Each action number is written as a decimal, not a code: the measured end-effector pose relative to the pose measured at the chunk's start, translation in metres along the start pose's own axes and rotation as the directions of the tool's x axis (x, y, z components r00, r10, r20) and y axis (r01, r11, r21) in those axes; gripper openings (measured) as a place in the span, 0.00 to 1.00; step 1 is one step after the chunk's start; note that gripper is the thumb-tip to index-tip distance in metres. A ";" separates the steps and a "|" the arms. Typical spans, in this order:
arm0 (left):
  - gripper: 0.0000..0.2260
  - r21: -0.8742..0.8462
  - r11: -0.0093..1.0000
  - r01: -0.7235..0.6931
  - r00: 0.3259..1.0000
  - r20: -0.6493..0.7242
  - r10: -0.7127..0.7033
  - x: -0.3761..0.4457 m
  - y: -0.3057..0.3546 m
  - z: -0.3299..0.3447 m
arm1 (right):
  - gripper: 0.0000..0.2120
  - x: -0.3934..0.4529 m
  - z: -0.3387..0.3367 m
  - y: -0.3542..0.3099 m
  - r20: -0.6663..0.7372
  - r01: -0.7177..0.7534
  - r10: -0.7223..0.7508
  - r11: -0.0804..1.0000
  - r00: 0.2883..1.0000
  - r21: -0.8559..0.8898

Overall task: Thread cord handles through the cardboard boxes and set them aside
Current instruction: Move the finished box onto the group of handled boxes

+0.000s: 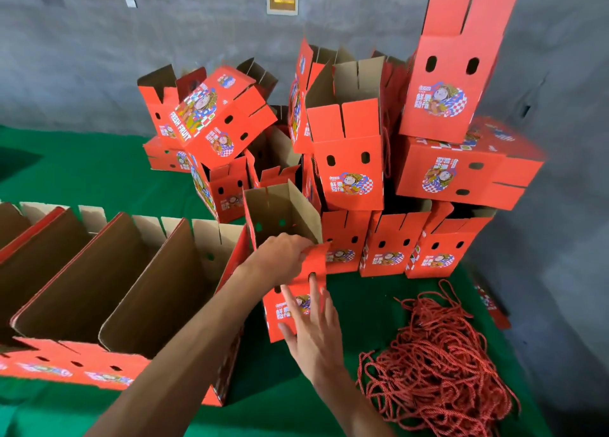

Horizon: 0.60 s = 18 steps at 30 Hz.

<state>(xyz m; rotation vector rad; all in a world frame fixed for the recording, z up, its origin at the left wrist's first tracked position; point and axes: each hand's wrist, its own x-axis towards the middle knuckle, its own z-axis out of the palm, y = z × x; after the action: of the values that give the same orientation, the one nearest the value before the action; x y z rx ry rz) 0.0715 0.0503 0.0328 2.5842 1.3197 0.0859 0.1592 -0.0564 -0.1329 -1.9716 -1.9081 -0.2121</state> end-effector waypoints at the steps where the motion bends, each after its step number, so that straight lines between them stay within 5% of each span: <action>1: 0.14 0.015 1.000 -0.006 1.000 -0.007 0.006 0.000 0.002 -0.009 | 0.41 0.005 -0.005 -0.001 -0.012 0.001 -0.001 1.000 1.000 -0.005; 9: 0.14 0.137 0.990 -0.044 0.970 -0.232 0.076 -0.011 0.041 -0.098 | 0.30 0.073 -0.078 -0.007 -0.174 0.012 -0.021 0.999 0.984 -0.048; 18: 0.13 0.402 0.906 0.135 0.789 -0.596 0.147 -0.016 0.086 -0.244 | 0.12 0.195 -0.196 -0.039 -0.542 0.190 -0.101 0.976 0.834 0.110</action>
<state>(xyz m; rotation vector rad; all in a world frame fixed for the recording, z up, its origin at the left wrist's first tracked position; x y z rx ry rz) 0.0916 0.0337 0.2904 3.0781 1.6945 0.8001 0.1643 0.0503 0.1250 -1.4578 -1.6390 -0.5702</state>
